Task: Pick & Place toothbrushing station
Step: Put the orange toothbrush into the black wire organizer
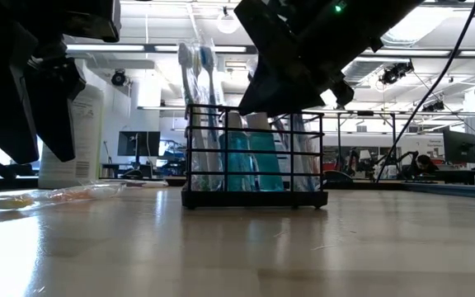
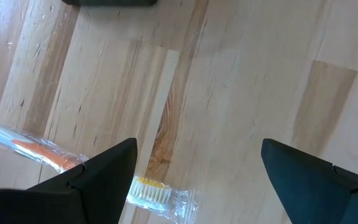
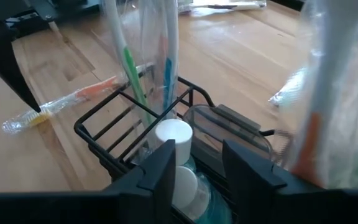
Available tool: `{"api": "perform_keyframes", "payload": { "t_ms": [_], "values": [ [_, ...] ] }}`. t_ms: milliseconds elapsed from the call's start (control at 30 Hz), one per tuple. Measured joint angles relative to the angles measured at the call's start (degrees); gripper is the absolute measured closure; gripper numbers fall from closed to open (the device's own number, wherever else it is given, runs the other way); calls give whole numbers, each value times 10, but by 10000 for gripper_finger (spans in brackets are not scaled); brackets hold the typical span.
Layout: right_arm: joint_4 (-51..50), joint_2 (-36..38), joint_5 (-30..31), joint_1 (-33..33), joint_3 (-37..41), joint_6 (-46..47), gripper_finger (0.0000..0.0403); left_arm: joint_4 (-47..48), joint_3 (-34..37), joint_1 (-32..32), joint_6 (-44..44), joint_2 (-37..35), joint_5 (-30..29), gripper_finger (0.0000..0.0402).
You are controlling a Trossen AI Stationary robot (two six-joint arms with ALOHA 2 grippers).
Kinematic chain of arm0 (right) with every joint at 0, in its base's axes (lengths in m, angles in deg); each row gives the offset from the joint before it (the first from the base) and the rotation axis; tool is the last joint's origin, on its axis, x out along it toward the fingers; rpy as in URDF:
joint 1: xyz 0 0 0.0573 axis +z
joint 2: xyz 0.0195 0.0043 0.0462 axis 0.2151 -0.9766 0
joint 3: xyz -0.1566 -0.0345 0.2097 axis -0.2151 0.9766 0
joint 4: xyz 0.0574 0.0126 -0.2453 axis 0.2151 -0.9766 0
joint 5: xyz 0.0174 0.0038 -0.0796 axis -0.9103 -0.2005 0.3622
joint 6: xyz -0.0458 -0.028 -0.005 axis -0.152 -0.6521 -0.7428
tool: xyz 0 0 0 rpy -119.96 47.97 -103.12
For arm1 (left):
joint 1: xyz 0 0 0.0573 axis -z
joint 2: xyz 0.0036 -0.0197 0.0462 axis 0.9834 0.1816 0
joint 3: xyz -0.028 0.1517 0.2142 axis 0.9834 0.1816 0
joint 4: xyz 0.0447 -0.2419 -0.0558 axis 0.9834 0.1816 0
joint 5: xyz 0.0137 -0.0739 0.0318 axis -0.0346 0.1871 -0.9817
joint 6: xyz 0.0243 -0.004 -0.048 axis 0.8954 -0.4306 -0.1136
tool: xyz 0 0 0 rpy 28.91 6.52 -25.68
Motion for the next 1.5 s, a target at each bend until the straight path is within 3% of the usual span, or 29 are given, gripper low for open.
{"api": "perform_keyframes", "payload": {
  "t_ms": [700,1033,1133,1300,1400,1500],
  "values": [
    [51,23,31,10,2,-121,296,0,0,0,0,0,2,61],
    [91,113,39,29,1,-233,296,4,-10,0,11,0,155,61],
    [96,142,12,48,2,-295,296,47,-37,0,16,0,174,61],
    [105,179,-45,91,1,-356,296,227,-111,0,-50,0,137,61],
    [104,188,-39,116,1,-360,296,316,-147,0,-91,0,68,61],
    [105,194,-29,139,1,-360,296,335,-157,0,-97,0,1,61]
  ]
}}
